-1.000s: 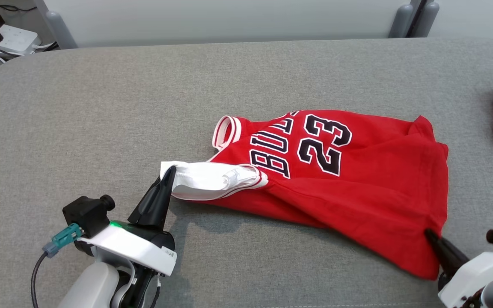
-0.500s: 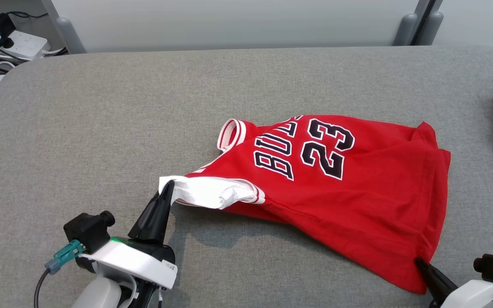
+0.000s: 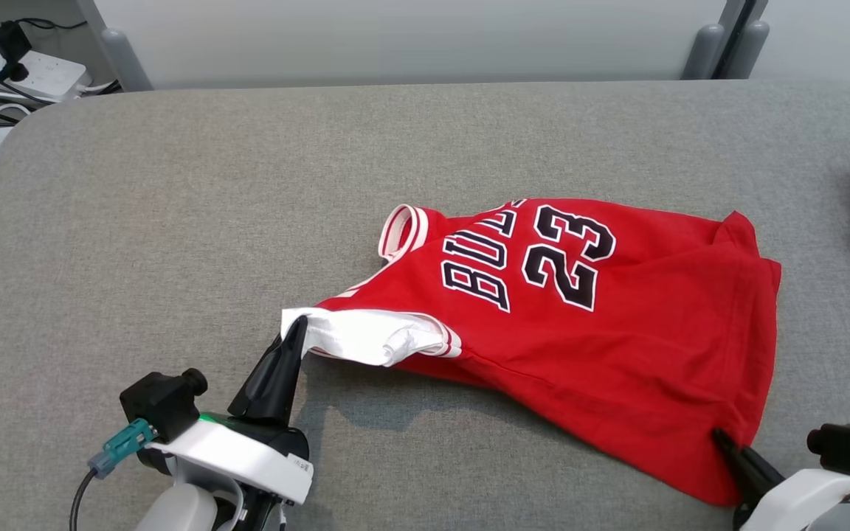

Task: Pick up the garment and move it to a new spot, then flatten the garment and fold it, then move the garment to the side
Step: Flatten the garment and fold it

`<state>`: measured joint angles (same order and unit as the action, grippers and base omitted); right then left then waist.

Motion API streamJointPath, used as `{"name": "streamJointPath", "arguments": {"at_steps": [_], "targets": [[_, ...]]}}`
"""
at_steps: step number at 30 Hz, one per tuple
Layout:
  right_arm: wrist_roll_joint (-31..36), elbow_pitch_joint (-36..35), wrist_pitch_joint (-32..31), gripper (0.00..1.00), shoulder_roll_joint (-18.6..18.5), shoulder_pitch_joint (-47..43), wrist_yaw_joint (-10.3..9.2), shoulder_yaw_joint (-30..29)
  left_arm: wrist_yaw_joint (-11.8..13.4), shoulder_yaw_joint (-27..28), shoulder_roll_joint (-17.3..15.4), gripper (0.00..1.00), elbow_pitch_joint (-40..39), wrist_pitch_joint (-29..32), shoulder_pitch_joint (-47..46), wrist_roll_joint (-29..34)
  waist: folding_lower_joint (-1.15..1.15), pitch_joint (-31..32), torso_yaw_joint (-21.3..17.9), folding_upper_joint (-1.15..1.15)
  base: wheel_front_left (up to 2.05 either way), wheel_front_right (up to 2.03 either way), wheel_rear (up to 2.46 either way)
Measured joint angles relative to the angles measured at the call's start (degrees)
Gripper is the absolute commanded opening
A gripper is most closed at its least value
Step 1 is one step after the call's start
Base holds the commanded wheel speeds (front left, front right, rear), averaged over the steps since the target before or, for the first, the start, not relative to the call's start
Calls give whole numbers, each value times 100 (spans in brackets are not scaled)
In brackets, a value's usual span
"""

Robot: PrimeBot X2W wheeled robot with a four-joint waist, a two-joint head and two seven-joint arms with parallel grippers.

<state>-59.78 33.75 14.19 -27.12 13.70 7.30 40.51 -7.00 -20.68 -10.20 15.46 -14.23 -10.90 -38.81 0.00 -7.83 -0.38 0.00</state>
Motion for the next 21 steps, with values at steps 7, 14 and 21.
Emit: {"name": "streamJointPath", "arguments": {"at_steps": [7,14,21], "targets": [[661,-260,0,0,-36,-23,0,-537,-1,124,27,0,-10,0,24,53,0,97,50,0,0,0,0],[1533,-1045,3,0,-135,-364,0,-1491,-1,358,96,0,-124,0,255,52,0,268,-36,0,0,0,0],[1757,-2135,3,0,-224,-836,0,-2337,-7,526,165,0,-378,0,263,-98,0,466,-149,0,0,0,0]]}}
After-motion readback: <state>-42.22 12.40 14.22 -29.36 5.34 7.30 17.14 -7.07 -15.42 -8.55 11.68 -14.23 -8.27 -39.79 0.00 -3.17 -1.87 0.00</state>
